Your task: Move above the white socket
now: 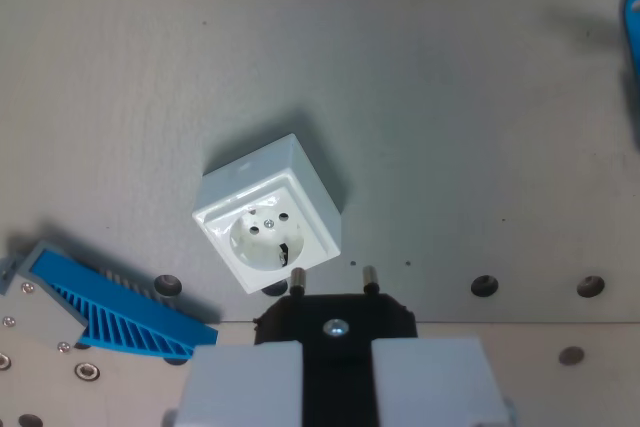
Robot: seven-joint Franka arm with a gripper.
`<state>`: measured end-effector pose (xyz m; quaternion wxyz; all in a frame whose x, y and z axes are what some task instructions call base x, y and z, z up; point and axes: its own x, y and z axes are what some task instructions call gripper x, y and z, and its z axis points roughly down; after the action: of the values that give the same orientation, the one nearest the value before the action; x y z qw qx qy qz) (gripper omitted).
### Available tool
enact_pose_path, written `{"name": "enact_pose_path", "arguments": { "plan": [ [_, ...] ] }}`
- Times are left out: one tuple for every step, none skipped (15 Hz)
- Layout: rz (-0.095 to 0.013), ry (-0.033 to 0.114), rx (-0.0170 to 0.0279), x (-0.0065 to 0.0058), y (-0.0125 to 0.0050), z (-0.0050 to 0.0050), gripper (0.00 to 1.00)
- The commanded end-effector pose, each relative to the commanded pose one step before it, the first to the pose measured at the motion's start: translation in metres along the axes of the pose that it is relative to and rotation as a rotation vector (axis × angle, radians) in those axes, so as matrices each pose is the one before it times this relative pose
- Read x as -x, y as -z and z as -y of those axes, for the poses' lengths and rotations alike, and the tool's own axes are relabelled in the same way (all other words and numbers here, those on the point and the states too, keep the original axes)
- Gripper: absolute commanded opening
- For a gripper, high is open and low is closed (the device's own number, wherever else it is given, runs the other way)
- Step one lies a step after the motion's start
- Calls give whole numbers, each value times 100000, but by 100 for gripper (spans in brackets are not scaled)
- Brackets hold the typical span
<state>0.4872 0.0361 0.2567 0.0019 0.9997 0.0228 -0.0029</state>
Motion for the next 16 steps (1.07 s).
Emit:
{"name": "enact_pose_path", "arguments": {
  "plan": [
    [-33,-21,-12,2,0,-13,0],
    [-23,55,-8,2,-4,1,0],
    [-22,103,-7,5,-8,2,0],
    [45,152,-15,8,-15,4,0],
    [7,238,-10,13,-23,6,0],
    [-8,344,4,19,-33,8,0],
    [3,410,8,27,-46,11,0],
    [-57,621,-13,46,-80,19,0],
    [-185,668,-17,56,-100,23,0],
    [-110,952,-18,83,-146,32,0],
    [-166,1067,-20,98,-167,36,0],
    [-356,1164,-3,133,-226,51,0],
    [-477,1455,-27,162,-281,66,0],
    [-586,1351,-40,181,-332,80,0],
    [-437,1564,15,204,-395,102,0],
    [-662,1656,52,214,-422,115,0]
  ]
}}
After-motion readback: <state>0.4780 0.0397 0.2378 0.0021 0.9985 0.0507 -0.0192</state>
